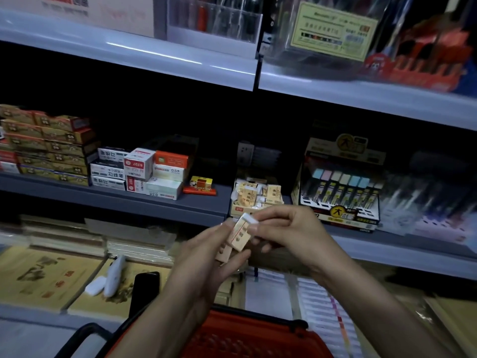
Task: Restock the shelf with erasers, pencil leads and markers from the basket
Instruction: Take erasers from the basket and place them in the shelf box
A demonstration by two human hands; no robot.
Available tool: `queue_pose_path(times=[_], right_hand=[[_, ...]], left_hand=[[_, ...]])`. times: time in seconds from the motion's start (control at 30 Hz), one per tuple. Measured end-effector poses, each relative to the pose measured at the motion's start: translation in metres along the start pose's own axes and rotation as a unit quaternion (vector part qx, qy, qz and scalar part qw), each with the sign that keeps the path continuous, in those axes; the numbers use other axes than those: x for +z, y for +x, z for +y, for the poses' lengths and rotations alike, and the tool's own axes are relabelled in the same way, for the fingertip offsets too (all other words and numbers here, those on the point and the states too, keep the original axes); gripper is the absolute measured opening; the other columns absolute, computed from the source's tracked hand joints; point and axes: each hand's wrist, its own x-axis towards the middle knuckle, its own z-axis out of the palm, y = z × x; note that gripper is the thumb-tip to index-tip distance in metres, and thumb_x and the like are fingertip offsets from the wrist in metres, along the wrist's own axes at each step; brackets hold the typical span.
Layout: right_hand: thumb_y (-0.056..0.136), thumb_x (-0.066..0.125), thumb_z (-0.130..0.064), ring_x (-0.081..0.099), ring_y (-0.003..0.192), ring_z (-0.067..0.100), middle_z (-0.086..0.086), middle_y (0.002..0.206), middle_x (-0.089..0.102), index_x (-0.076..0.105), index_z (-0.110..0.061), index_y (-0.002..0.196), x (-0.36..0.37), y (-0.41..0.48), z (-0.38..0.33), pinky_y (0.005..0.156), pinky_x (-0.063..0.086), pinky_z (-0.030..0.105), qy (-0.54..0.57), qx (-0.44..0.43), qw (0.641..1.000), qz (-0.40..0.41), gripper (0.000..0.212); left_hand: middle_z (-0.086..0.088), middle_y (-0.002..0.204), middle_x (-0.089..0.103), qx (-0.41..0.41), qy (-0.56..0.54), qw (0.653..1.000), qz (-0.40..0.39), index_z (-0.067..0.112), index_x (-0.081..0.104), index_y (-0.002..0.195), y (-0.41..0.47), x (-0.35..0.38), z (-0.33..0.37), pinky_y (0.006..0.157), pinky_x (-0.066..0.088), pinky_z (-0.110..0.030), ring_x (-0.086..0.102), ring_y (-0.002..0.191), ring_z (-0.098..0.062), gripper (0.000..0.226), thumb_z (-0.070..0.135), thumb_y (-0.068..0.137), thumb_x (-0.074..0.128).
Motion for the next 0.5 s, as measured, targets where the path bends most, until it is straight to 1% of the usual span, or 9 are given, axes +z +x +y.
queue_pose_path(times=[0.07, 0.1, 0.17, 0.23, 0.27, 0.3, 0.37, 0.43, 0.5], right_hand=[[0.081, 0.082, -0.005, 0.075, 0.074, 0.020, 0.010, 0.084, 0.079, 0.076, -0.007, 0.098, -0.006, 0.006, -0.008, 0.069, 0.061, 0.027, -0.020, -0.041, 0.996, 0.081, 0.018], [0.081, 0.083, -0.008, 0.076, 0.076, 0.015, 0.006, 0.084, 0.079, 0.077, -0.012, 0.095, -0.011, 0.013, -0.010, 0.069, 0.062, 0.026, -0.053, -0.074, 0.987, 0.131, 0.015], [0.083, 0.083, -0.016, 0.073, 0.076, 0.005, -0.004, 0.080, 0.077, 0.077, -0.020, 0.090, -0.019, 0.031, -0.013, 0.066, 0.059, 0.021, -0.140, -0.155, 0.954, 0.215, 0.011], [0.086, 0.078, -0.017, 0.070, 0.074, -0.004, -0.014, 0.078, 0.073, 0.075, -0.021, 0.092, -0.022, 0.052, -0.013, 0.064, 0.053, 0.012, -0.233, -0.234, 0.909, 0.254, 0.008], [0.087, 0.076, -0.017, 0.069, 0.075, -0.004, -0.015, 0.080, 0.071, 0.074, -0.021, 0.094, -0.024, 0.064, -0.012, 0.066, 0.054, 0.013, -0.288, -0.261, 0.884, 0.261, 0.008], [0.089, 0.074, -0.016, 0.068, 0.077, -0.001, -0.013, 0.084, 0.071, 0.074, -0.020, 0.097, -0.025, 0.078, -0.011, 0.070, 0.057, 0.019, -0.347, -0.279, 0.857, 0.260, 0.008], [0.093, 0.071, -0.017, 0.068, 0.085, 0.013, -0.005, 0.090, 0.071, 0.073, -0.018, 0.099, -0.027, 0.099, -0.008, 0.074, 0.058, 0.033, -0.469, -0.291, 0.803, 0.227, 0.007], [0.094, 0.069, -0.019, 0.064, 0.095, 0.022, 0.001, 0.092, 0.070, 0.073, -0.019, 0.101, -0.028, 0.110, -0.003, 0.074, 0.053, 0.035, -0.571, -0.275, 0.755, 0.168, 0.008], [0.094, 0.067, -0.017, 0.059, 0.105, 0.023, 0.003, 0.095, 0.071, 0.075, -0.020, 0.104, -0.030, 0.113, 0.002, 0.076, 0.049, 0.035, -0.619, -0.262, 0.729, 0.128, 0.014]], left_hand=[[-0.025, 0.101, 0.077, -0.023, -0.043, 0.998, 0.027, -0.008, 0.070, 0.112, 0.002, 0.001, 0.001, 0.081, 0.065, -0.041, 0.078, 0.093, -0.029, 0.024, 0.012, 0.098, 0.066], [-0.026, 0.099, 0.077, -0.028, -0.055, 0.997, 0.038, -0.010, 0.067, 0.114, 0.003, 0.000, 0.002, 0.082, 0.064, -0.043, 0.078, 0.091, -0.031, 0.022, 0.007, 0.100, 0.062], [-0.026, 0.095, 0.077, -0.030, -0.061, 0.997, 0.047, -0.010, 0.065, 0.115, 0.005, -0.003, 0.004, 0.085, 0.060, -0.044, 0.078, 0.091, -0.033, 0.020, 0.002, 0.101, 0.057], [-0.026, 0.092, 0.077, -0.026, -0.059, 0.997, 0.052, -0.009, 0.064, 0.115, 0.007, -0.006, 0.006, 0.086, 0.060, -0.045, 0.078, 0.091, -0.033, 0.019, 0.001, 0.101, 0.056], [-0.025, 0.091, 0.077, -0.023, -0.057, 0.997, 0.055, -0.008, 0.064, 0.115, 0.007, -0.007, 0.007, 0.086, 0.060, -0.045, 0.078, 0.091, -0.032, 0.019, 0.001, 0.101, 0.056], [-0.024, 0.092, 0.077, -0.019, -0.053, 0.997, 0.057, -0.007, 0.065, 0.116, 0.008, -0.008, 0.007, 0.088, 0.060, -0.045, 0.078, 0.091, -0.032, 0.019, 0.002, 0.101, 0.057], [-0.022, 0.094, 0.078, -0.011, -0.040, 0.998, 0.057, -0.003, 0.067, 0.117, 0.008, -0.009, 0.007, 0.092, 0.060, -0.046, 0.078, 0.094, -0.030, 0.019, 0.002, 0.101, 0.058], [-0.020, 0.097, 0.079, -0.008, -0.022, 0.998, 0.051, 0.000, 0.070, 0.115, 0.007, -0.009, 0.007, 0.094, 0.060, -0.045, 0.078, 0.095, -0.026, 0.018, 0.003, 0.100, 0.060], [-0.018, 0.100, 0.079, -0.006, 0.005, 0.999, 0.046, 0.004, 0.074, 0.112, 0.007, -0.010, 0.008, 0.092, 0.061, -0.043, 0.078, 0.095, -0.024, 0.017, 0.005, 0.098, 0.065]])
